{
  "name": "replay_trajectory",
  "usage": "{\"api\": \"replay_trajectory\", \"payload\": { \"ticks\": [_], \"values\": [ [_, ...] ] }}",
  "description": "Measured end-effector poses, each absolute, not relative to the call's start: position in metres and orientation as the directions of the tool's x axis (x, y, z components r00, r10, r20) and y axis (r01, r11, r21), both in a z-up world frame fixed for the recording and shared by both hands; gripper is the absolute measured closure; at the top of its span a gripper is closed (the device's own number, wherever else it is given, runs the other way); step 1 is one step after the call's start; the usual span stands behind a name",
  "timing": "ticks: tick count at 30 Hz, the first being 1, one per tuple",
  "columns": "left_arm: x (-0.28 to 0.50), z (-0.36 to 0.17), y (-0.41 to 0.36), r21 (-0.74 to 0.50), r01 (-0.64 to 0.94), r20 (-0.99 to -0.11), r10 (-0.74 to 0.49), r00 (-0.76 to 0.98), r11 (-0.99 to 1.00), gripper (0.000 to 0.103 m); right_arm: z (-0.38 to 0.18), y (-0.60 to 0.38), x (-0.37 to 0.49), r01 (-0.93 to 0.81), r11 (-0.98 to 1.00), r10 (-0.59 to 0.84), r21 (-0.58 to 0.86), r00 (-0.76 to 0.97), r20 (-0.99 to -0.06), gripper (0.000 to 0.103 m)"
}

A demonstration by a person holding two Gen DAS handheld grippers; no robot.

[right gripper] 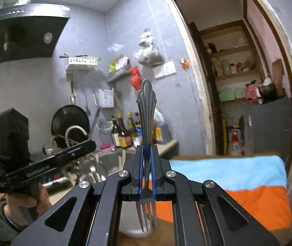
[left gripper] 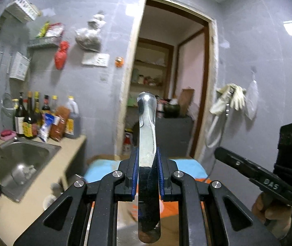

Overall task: Organize utensils
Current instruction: 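Lift the knife with left while right lifts the fork over the caddy, then lower the knife into the caddy with left while right drops the fork in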

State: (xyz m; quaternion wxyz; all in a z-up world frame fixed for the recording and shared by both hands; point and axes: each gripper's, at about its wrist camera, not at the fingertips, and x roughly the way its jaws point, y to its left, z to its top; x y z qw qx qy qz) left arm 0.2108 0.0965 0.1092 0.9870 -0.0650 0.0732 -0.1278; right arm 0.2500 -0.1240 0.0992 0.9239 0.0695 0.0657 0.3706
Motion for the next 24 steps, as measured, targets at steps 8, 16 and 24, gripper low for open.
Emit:
{"api": "replay_trajectory", "payload": {
  "ticks": [8, 16, 24],
  "values": [
    [0.225, 0.1, 0.152, -0.188, 0.139, -0.041, -0.15, 0.988, 0.972, 0.09, 0.099, -0.071, 0.263, -0.704, 0.694, 0.711, 0.148, 0.703, 0.01, 0.098],
    [0.226, 0.068, 0.184, -0.268, 0.103, 0.076, -0.085, 0.993, 0.958, 0.09, 0.068, -0.051, 0.278, -0.688, 0.715, 0.689, 0.121, 0.724, 0.043, 0.098],
    [0.222, 0.043, 0.183, -0.262, 0.083, 0.137, -0.048, 0.989, 0.961, 0.09, 0.045, -0.047, 0.283, -0.693, 0.711, 0.697, 0.119, 0.717, 0.016, 0.098]
  ]
}}
